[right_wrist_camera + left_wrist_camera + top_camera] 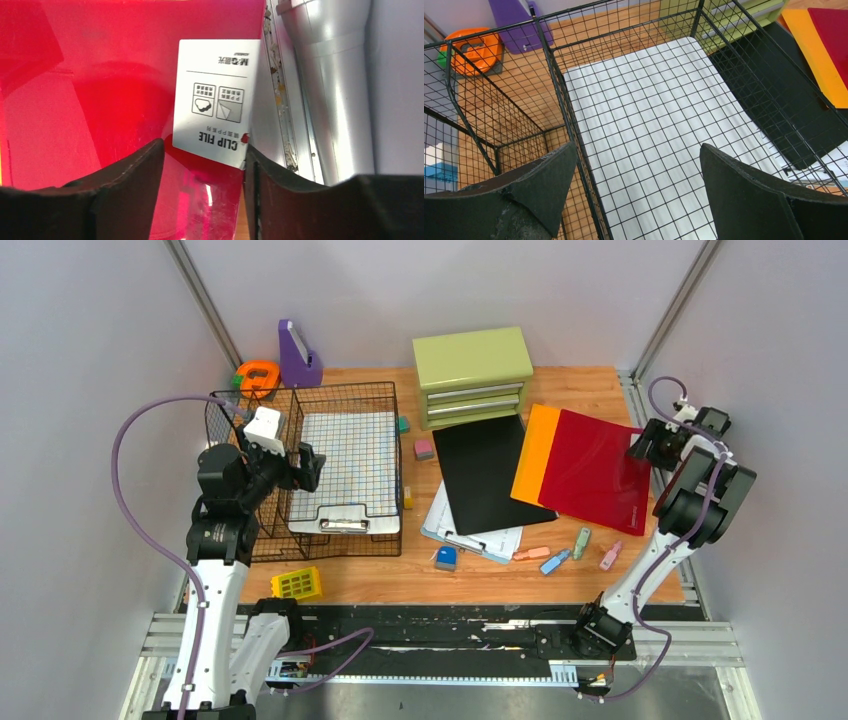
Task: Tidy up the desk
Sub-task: Pick up the folder from the folder.
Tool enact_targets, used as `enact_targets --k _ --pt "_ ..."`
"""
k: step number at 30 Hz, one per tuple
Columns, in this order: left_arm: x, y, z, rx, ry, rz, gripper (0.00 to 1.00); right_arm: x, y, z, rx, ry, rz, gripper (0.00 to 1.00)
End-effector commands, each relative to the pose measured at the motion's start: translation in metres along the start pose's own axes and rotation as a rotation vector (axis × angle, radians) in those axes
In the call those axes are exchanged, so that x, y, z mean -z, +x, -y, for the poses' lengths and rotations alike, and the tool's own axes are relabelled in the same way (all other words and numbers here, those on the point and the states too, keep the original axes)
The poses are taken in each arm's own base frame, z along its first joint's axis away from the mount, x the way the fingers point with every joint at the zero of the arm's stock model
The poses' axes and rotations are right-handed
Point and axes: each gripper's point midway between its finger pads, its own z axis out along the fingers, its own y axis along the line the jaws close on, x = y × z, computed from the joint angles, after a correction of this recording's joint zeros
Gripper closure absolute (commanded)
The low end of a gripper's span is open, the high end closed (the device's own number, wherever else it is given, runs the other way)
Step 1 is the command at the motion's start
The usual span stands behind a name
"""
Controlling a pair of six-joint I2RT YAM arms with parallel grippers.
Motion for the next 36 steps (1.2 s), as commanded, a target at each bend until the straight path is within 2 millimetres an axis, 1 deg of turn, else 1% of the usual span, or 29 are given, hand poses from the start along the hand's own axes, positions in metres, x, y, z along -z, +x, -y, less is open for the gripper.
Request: enact_targets --k 1,4,6,11,16,19,20,21,22,23,24,25,26,27,28,29,30,31,32,33,34,35,36 --pt "0.002 -0.006 0.0 -0.023 -0.003 0.024 0.0 0.004 -0.023 -0.005 0.052 -0.009 0.054 0.48" --pt "0.001 -0.006 0.0 -0.023 0.0 0.026 0.0 0.017 -0.039 -0.011 0.069 -0.014 0.094 0.58" --pt "0.002 -0.007 0.001 -0.022 0.002 0.027 0.0 0.028 -0.051 -0.021 0.074 -0.038 0.125 0.66" --pt "0.003 -0.009 0.001 -0.026 0.003 0.034 0.0 0.06 -0.076 -0.046 0.079 -0.094 0.187 0.99" --pt "0.005 -0.015 0.002 -0.031 0.004 0.047 0.0 0.098 -0.092 -0.075 0.085 -0.157 0.246 1.0" --pt "0.007 -0.023 0.002 -0.048 0.008 0.05 0.0 0.127 -0.101 -0.099 0.085 -0.216 0.288 1.0" --pt "0.009 -0.031 0.003 -0.065 0.012 0.064 0.0 0.137 -0.103 -0.109 0.087 -0.24 0.301 1.0" --pt "0.009 -0.031 0.004 -0.067 0.018 0.051 0.0 0.147 -0.106 -0.117 0.087 -0.261 0.316 1.0" --pt "0.013 -0.044 0.006 -0.09 0.031 0.073 0.0 0.158 -0.108 -0.127 0.07 -0.284 0.328 1.0" --pt "0.012 -0.042 0.008 -0.09 0.045 0.052 0.0 0.17 -0.111 -0.137 0.074 -0.31 0.343 1.0" --pt "0.014 -0.053 0.013 -0.117 0.079 0.063 0.0 0.181 -0.113 -0.148 0.082 -0.335 0.357 1.0" --pt "0.016 -0.052 0.017 -0.117 0.102 0.045 0.0 0.193 -0.116 -0.158 0.094 -0.357 0.375 1.0" --pt "0.021 -0.067 0.024 -0.143 0.135 0.071 0.0 0.204 -0.118 -0.168 0.109 -0.377 0.39 1.0" --pt "0.02 -0.066 0.026 -0.136 0.159 0.047 0.0 0.215 -0.12 -0.179 0.125 -0.394 0.407 1.0" --pt "0.022 -0.079 0.032 -0.141 0.193 0.061 0.0 0.228 -0.122 -0.191 0.148 -0.414 0.425 1.0" --pt "0.024 -0.08 0.036 -0.131 0.215 0.048 0.0 0.238 -0.122 -0.203 0.166 -0.437 0.439 1.0" --pt "0.024 -0.093 0.047 -0.127 0.268 0.06 0.0 0.255 -0.123 -0.218 0.194 -0.468 0.46 1.0" --pt "0.025 -0.094 0.05 -0.11 0.29 0.044 0.0 0.266 -0.123 -0.23 0.215 -0.495 0.473 1.0" --pt "0.024 -0.105 0.056 -0.09 0.327 0.049 0.0 0.278 -0.122 -0.243 0.238 -0.525 0.486 1.0" --pt "0.024 -0.108 0.062 -0.072 0.362 0.042 0.0 0.292 -0.121 -0.257 0.265 -0.557 0.499 1.0" --pt "0.021 -0.116 0.066 -0.045 0.384 0.038 0.0 0.304 -0.119 -0.269 0.29 -0.585 0.512 1.0" --pt "0.024 -0.127 0.074 -0.027 0.419 0.051 0.0 0.315 -0.116 -0.284 0.32 -0.622 0.52 1.0" --pt "0.016 -0.127 0.075 -0.014 0.435 0.035 0.0 0.328 -0.114 -0.294 0.348 -0.643 0.537 1.0"
